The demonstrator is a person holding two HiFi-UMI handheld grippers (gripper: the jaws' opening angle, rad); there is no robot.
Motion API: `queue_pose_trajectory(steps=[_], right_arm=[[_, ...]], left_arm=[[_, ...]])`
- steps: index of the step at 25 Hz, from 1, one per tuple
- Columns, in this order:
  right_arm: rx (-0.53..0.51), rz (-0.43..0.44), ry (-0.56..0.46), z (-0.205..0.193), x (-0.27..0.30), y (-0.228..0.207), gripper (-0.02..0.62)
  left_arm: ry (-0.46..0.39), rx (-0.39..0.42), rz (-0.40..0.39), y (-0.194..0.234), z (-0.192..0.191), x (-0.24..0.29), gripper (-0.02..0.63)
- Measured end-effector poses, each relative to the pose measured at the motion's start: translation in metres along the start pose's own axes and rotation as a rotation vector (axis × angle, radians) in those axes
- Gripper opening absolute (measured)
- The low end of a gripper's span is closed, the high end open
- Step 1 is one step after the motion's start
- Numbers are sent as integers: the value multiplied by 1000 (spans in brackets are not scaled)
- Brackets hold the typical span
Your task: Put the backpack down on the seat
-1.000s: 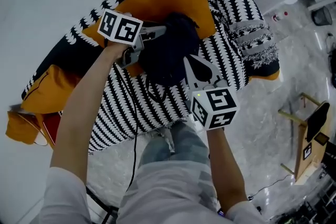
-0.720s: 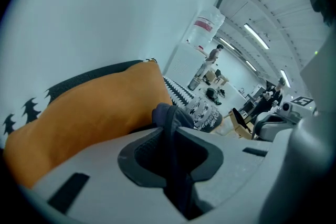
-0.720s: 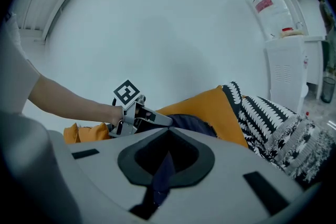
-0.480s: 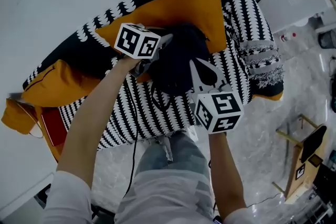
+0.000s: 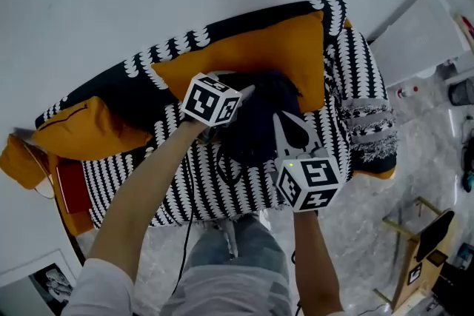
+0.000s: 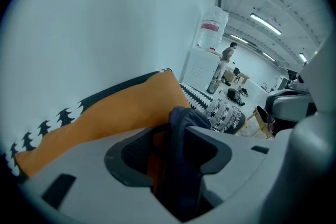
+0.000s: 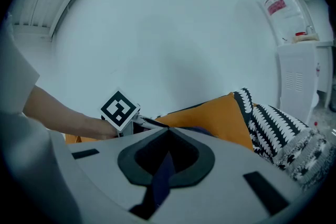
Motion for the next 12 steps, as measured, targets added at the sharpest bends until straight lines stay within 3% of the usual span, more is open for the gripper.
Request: queue_pose_trajectory(steps=[12], right_arm=[[-1,40,-19,11,-1,12,2]], left_arm=[[-45,19,132,-3,2,-27,187]])
Point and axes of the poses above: the fingertips, and each gripper's own axes: x forward along the fingers, y to its left, z out of its top, the point moved 4 cm from there along -x, backward along the fingers, and after that the axes turned 14 degrees about -z, right-handed, at the moved point
